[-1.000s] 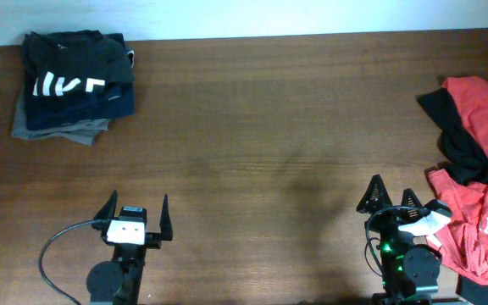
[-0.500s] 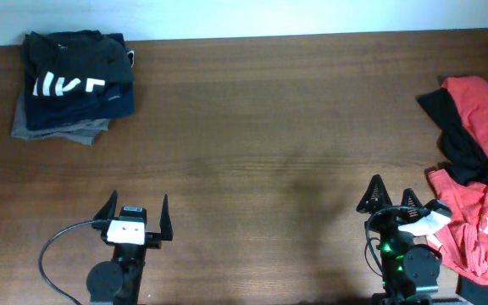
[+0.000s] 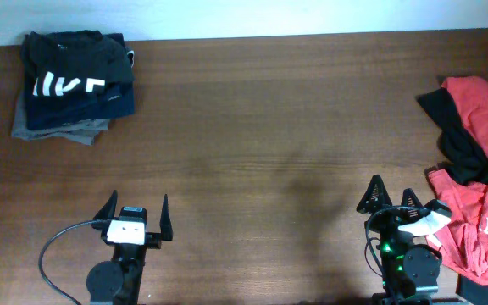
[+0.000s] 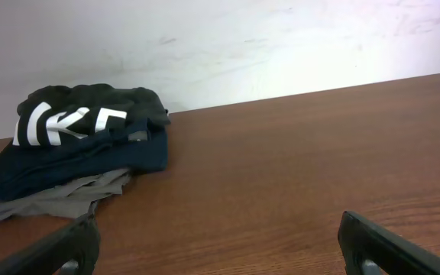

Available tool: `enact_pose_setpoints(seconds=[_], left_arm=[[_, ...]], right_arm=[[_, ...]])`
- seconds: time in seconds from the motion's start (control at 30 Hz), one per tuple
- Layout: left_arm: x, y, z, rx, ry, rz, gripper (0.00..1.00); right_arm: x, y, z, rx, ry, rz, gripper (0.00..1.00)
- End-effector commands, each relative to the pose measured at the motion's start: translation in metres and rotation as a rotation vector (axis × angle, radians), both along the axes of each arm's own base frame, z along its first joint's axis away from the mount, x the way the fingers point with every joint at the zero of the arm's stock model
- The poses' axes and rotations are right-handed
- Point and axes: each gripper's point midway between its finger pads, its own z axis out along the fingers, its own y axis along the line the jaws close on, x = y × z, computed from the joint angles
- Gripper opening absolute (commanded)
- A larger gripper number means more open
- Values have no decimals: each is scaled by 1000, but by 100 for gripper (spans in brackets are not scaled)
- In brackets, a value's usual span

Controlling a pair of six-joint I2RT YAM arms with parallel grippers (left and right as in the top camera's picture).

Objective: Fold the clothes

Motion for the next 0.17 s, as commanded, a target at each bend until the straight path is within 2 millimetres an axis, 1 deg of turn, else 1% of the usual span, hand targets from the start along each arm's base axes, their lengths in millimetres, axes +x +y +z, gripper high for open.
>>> enact_pose_setpoints(seconds=[0.0, 0.13], left_arm=[[0, -3, -1, 11, -4, -16, 99], [0, -3, -1, 11, -4, -16, 99]], right_arm=[[0, -1, -2, 4, 4, -7, 99], [0, -1, -2, 4, 4, -7, 99]])
